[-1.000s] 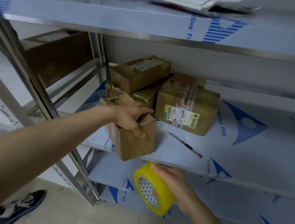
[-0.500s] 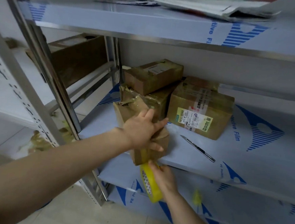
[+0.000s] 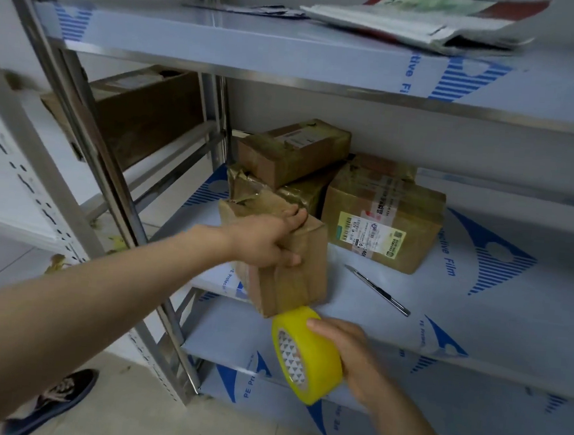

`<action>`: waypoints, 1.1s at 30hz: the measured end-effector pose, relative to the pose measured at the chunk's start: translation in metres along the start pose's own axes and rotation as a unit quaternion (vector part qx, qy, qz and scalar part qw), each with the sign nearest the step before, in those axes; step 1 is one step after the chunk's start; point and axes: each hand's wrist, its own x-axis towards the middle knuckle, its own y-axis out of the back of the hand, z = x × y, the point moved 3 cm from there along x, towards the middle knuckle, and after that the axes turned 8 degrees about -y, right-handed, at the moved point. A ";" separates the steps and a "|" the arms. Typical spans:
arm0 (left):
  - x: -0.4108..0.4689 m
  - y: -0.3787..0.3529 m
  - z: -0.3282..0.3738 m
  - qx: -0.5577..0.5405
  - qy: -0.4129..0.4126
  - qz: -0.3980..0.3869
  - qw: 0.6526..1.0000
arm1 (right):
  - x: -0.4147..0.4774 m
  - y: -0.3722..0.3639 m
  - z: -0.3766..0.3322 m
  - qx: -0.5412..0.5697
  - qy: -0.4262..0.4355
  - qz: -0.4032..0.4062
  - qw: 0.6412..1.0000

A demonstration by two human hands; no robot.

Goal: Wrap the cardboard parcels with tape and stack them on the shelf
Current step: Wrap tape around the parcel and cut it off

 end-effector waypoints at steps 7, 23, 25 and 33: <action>-0.003 0.073 -0.026 -0.377 0.058 0.062 0.922 | -0.096 0.032 -0.096 -0.010 0.253 -0.096 0.963; -0.008 0.036 -0.112 -0.384 0.258 0.369 0.806 | -0.065 -0.057 -0.182 -0.053 0.242 0.002 0.969; -0.010 0.027 -0.114 -0.427 0.269 0.403 0.764 | -0.062 -0.059 -0.174 -0.030 0.228 -0.004 0.973; -0.014 0.026 -0.114 -0.414 0.267 0.427 0.758 | -0.071 -0.070 -0.116 -0.028 0.212 -0.013 0.977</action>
